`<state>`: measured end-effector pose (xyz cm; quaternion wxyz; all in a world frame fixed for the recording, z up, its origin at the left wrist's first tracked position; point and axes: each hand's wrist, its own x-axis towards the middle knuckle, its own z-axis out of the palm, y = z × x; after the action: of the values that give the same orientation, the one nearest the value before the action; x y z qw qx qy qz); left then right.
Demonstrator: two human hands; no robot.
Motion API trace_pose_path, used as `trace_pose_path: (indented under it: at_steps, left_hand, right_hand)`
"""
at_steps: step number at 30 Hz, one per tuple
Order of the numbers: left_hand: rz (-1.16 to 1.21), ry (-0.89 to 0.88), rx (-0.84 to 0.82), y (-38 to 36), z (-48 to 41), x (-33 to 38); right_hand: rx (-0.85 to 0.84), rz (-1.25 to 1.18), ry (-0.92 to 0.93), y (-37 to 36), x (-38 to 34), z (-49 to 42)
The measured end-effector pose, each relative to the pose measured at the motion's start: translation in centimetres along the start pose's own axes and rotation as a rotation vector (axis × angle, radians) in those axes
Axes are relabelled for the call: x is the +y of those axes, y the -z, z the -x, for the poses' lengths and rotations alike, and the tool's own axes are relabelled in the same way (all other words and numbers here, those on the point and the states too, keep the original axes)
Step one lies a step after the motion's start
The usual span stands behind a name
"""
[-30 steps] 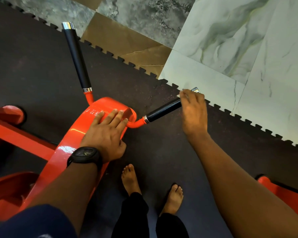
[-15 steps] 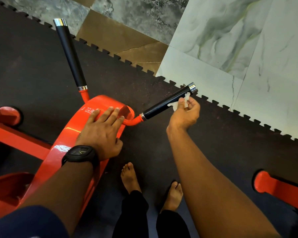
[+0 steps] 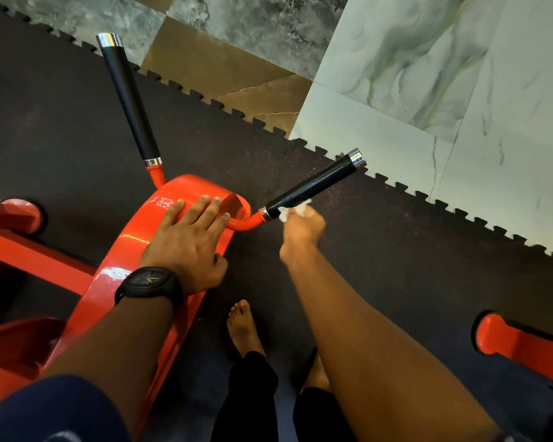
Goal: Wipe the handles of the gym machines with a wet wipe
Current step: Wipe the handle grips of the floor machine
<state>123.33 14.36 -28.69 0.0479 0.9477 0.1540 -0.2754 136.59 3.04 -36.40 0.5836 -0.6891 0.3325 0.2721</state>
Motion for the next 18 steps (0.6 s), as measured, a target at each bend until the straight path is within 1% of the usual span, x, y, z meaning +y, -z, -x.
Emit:
trace_pose_path:
  at_steps: [2, 5, 7, 9, 11, 13, 15, 17, 18]
  left_hand:
    - [0.001, -0.002, -0.008, 0.0, -0.1, 0.0]
    - [-0.007, -0.008, -0.017, 0.2, -0.3, 0.0]
    - [0.003, -0.005, -0.012, 0.1, -0.1, 0.0]
    - [0.017, -0.003, 0.014, -0.1, 0.0, 0.1]
    - [0.015, -0.013, 0.021, -0.2, -0.1, 0.0]
    - [0.017, -0.007, 0.009, 0.0, -0.1, -0.1]
    - [0.018, -0.003, 0.000, 0.0, -0.1, 0.0]
    - [0.022, -0.005, 0.003, 0.0, -0.1, -0.1]
    - [0.027, -0.007, 0.007, 0.0, -0.1, -0.1]
  right_hand:
    - [0.043, -0.035, 0.007, -0.5, 0.2, -0.1]
    - [0.024, -0.007, -0.071, -0.8, 1.2, 1.6]
    - [0.039, -0.122, -0.091, -0.7, 0.8, 1.3]
    - [0.071, -0.188, -0.056, -0.7, 0.0, 0.6]
    - [0.072, -0.091, -0.031, -1.0, 0.3, 0.9]
    - [0.095, 0.069, 0.017, -1.0, 0.9, 1.9]
    - [0.162, 0.180, 0.180, -0.7, 0.7, 2.0]
    - [0.216, 0.295, 0.467, 0.0, -0.1, 1.4]
    - [0.197, 0.395, 0.626, 0.4, -0.3, 1.1]
